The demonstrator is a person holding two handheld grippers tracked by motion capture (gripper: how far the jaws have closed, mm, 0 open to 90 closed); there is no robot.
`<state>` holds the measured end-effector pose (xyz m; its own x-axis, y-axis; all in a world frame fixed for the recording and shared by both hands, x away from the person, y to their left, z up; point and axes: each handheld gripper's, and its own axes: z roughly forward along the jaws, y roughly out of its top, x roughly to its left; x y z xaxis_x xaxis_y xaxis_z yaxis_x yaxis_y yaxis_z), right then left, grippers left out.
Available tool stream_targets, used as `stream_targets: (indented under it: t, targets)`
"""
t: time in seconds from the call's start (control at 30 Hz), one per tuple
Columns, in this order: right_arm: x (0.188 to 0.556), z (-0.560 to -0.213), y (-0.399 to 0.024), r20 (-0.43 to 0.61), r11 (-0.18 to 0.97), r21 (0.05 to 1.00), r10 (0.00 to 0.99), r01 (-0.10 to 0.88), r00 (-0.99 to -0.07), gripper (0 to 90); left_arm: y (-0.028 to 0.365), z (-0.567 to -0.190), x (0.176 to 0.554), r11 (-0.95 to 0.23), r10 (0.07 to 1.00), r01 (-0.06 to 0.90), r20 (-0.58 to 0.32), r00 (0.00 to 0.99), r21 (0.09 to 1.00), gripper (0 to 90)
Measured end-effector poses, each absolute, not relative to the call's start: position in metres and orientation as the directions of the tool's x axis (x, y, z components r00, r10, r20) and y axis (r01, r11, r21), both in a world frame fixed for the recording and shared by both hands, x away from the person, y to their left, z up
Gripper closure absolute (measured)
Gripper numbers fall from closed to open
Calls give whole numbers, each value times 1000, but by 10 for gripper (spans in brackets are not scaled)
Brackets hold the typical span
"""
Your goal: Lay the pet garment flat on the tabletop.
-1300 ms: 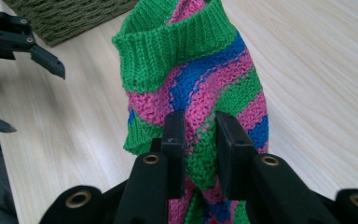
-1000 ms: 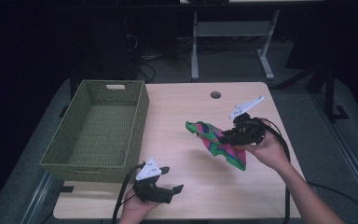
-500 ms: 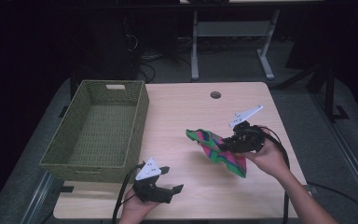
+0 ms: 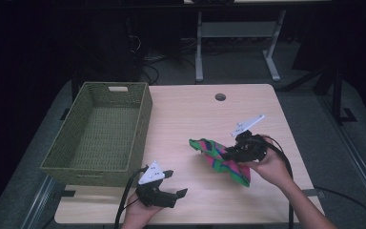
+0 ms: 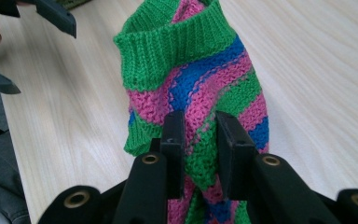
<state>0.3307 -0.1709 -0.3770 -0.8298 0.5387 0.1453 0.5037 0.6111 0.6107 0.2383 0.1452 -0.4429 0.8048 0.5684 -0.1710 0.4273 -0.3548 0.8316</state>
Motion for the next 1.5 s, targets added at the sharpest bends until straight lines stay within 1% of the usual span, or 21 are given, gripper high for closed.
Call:
stream_targets:
  t: [0.13,0.4,0.53,1.1,1.2,1.27,1.5]
  targets:
    - [330,-387,-166,143,631,594,528,500,-837,733,146,-443,238,-351,570,427,-171,803,833,176]
    - [324,-406,-156,174,660,557,501,504,-848,731,145,-443,238,-351,569,425,-171,805,834,176]
    - [320,-413,-151,173,678,557,470,479,-866,722,145,-443,238,-356,570,428,-170,804,831,176]
    - [308,-439,-135,217,715,526,412,462,-885,675,145,-443,238,-354,570,429,-172,804,831,176]
    - [307,-441,-134,230,711,526,410,467,-883,657,146,-443,238,-353,570,428,-172,804,832,176]
    - [306,-441,-134,251,708,517,412,481,-876,627,146,-443,238,-353,571,428,-171,803,832,176]
    - [303,-442,-131,245,723,525,376,448,-894,532,146,-443,237,-354,571,429,-171,803,831,176]
